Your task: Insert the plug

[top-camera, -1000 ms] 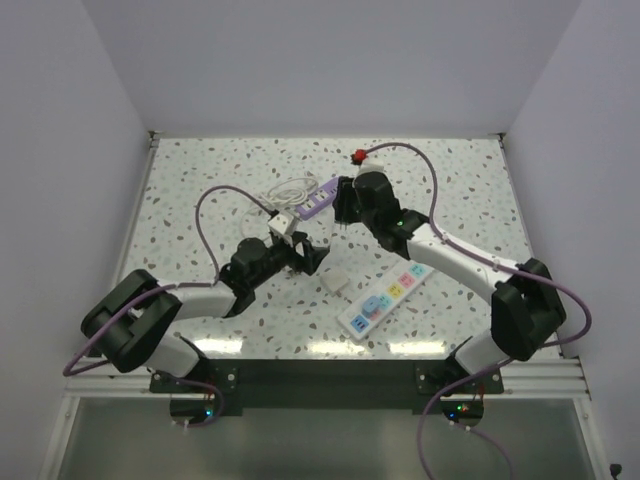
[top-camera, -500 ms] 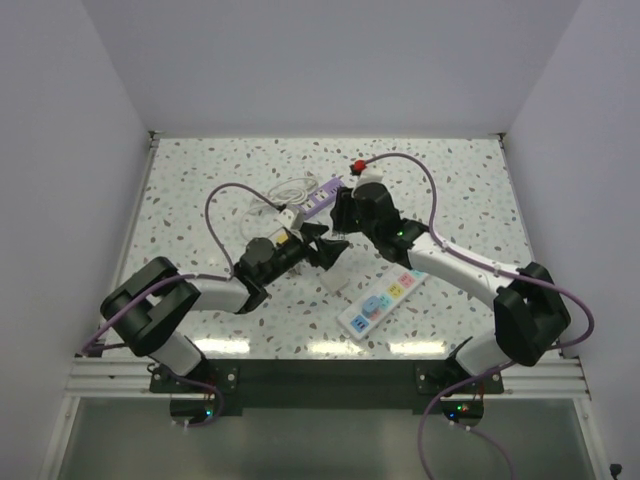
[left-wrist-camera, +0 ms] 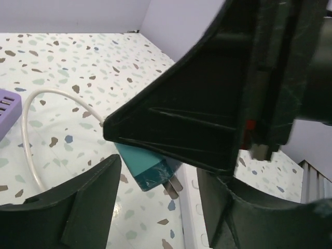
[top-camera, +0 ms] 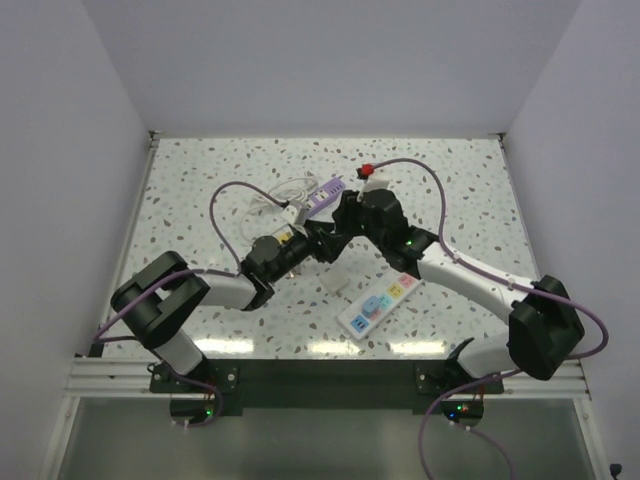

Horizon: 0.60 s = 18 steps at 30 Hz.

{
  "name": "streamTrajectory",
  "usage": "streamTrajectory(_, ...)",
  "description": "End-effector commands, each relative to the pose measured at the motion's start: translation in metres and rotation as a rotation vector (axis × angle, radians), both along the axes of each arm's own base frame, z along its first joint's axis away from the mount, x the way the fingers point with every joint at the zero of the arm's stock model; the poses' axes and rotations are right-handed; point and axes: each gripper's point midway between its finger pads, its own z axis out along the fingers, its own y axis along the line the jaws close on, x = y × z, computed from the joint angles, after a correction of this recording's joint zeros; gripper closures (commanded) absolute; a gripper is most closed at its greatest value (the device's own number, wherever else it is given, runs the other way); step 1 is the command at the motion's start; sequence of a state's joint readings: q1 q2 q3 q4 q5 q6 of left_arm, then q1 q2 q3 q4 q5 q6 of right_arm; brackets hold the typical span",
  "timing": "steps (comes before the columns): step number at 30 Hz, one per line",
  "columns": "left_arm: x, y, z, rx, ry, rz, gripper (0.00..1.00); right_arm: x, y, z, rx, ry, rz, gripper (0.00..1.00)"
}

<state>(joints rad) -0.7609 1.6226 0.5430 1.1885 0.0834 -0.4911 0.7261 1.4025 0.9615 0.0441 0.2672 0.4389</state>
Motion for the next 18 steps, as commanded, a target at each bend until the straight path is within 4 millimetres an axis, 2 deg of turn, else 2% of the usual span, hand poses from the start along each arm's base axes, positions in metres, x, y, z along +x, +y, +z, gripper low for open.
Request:
streamTrajectory(1,0.014,-0.002,0.018,-0.060,-0.032,0.027,0.37,-0.011,0.010,0.027,0.086,-0.047,0.042,1.00)
streamTrajectory(8,0.009,-0.010,0.018,-0.066,-0.042,-0.016,0.58,-0.016,0.013,0.030,0.096,-0.050,0.061,1.00)
streamTrajectory(11,0.007,-0.011,0.019,-0.058,-0.054,-0.031,0.76,-0.016,0.013,0.031,0.085,-0.057,0.074,1.00)
streamTrajectory(13,0.003,-0.011,0.020,-0.050,-0.062,-0.045,0.97,-0.016,0.012,0.033,0.079,-0.067,0.075,0.89)
streamTrajectory(14,0.001,-0.011,0.020,-0.047,-0.065,-0.052,1.00,-0.017,0.012,0.036,0.074,-0.081,0.085,0.75)
streamTrajectory(15,-0.001,-0.010,0.019,-0.034,-0.074,-0.062,1.00,-0.016,0.010,0.039,0.068,-0.096,0.085,0.66)
streamTrajectory(16,-0.003,-0.010,0.019,-0.027,-0.080,-0.073,1.00,-0.015,0.009,0.042,0.065,-0.113,0.087,0.45)
streamTrajectory(18,-0.007,-0.010,0.014,0.012,-0.090,-0.098,1.00,-0.015,0.006,0.054,0.041,-0.160,0.114,0.27)
